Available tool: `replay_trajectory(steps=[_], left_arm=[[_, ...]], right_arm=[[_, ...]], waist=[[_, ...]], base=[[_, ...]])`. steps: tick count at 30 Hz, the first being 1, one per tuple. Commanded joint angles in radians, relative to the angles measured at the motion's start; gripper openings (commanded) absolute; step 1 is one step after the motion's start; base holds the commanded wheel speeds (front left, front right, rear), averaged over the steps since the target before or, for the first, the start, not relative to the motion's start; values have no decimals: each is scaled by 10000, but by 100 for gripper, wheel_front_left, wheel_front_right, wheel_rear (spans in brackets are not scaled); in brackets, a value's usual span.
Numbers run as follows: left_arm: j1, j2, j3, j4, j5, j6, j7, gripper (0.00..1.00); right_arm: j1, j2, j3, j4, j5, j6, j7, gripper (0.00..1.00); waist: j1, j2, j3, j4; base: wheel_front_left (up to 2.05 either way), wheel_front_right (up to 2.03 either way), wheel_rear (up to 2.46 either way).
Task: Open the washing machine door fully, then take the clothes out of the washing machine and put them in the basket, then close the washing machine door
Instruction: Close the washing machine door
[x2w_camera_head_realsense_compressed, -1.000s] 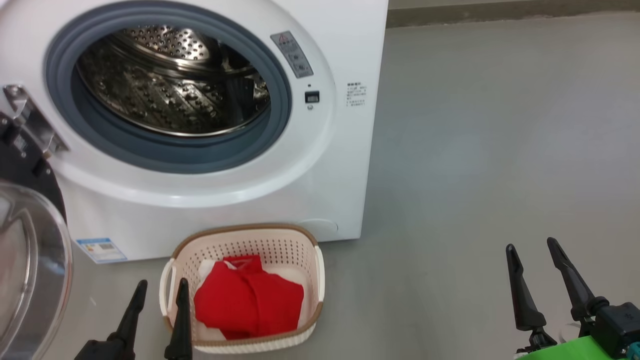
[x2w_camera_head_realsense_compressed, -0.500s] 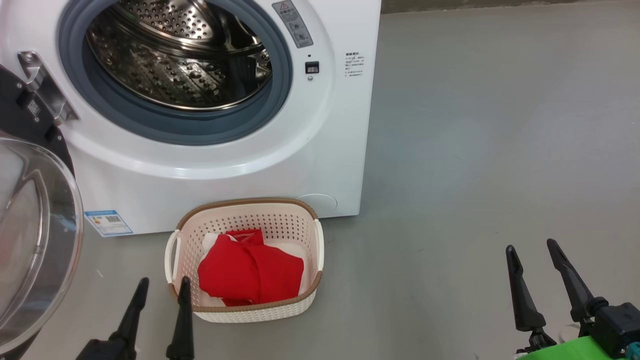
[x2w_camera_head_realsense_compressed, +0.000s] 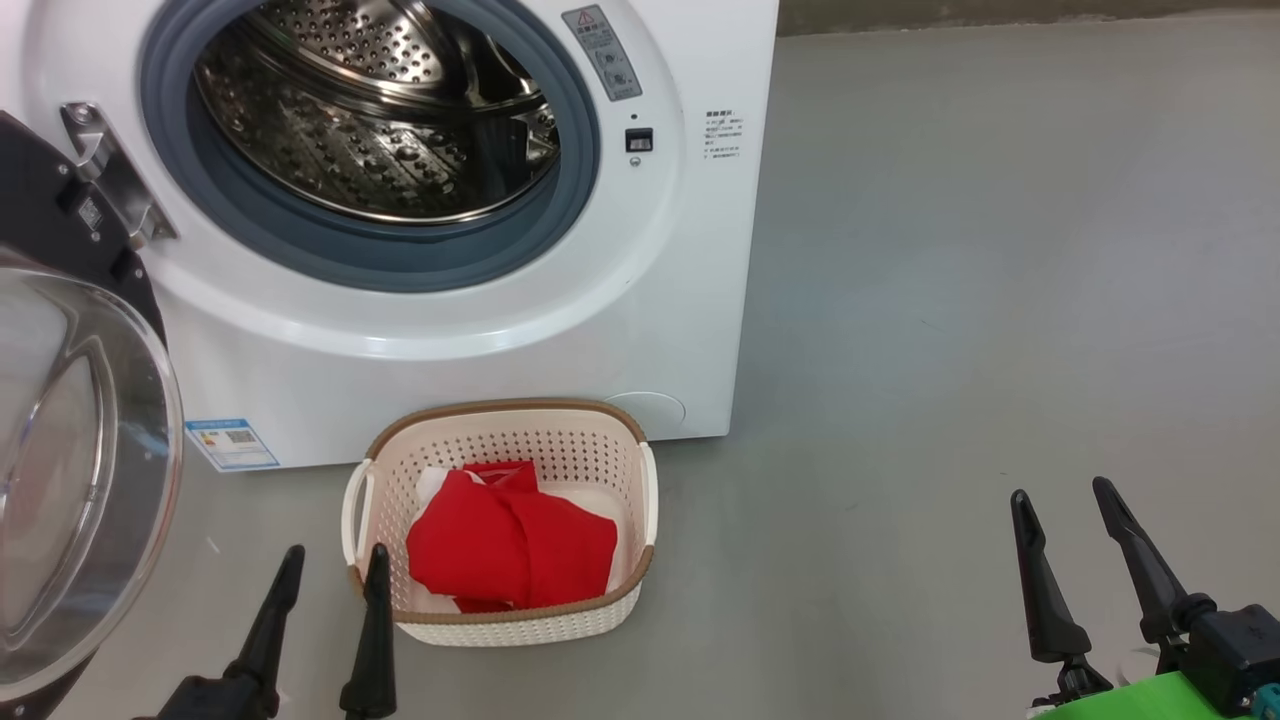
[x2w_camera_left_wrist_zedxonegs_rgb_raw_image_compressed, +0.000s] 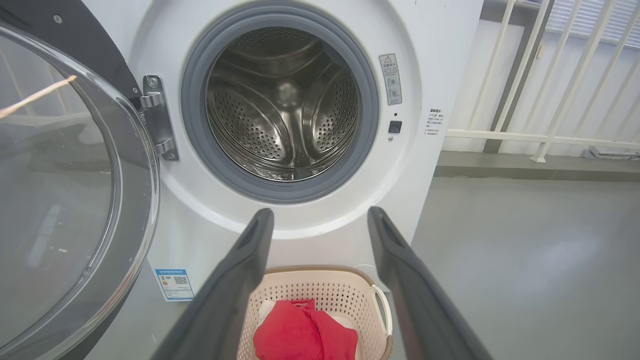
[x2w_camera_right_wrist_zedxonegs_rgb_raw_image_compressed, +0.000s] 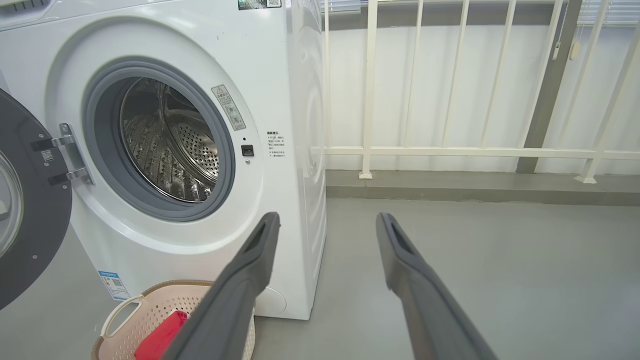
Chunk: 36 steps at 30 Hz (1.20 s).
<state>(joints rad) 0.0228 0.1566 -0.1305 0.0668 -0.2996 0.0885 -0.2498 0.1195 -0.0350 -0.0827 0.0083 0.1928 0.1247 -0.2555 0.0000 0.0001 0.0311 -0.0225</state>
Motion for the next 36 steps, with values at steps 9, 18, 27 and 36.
replay_trajectory(steps=[9,18,27,36], left_arm=[[-197,112,280,-465,175,249,-81,100],[-139,175,238,-724,245,437,45,100],[-66,257,225,-956,250,566,170,100],[-63,305,207,-1072,283,686,190,100]], right_arm=[[-363,-152,297,-297,-60,60,-63,100],[-420,-152,501,-350,-128,60,-63,100],[-558,-152,755,-363,-222,60,-63,100],[-661,-152,893,-361,-373,60,-63,100]], waist=[[0,-1,11,557],[0,-1,-100,1501],[0,-1,-71,2479],[0,-1,-11,3387]], base=[[0,0,0],[0,0,0],[0,0,0],[0,0,0]])
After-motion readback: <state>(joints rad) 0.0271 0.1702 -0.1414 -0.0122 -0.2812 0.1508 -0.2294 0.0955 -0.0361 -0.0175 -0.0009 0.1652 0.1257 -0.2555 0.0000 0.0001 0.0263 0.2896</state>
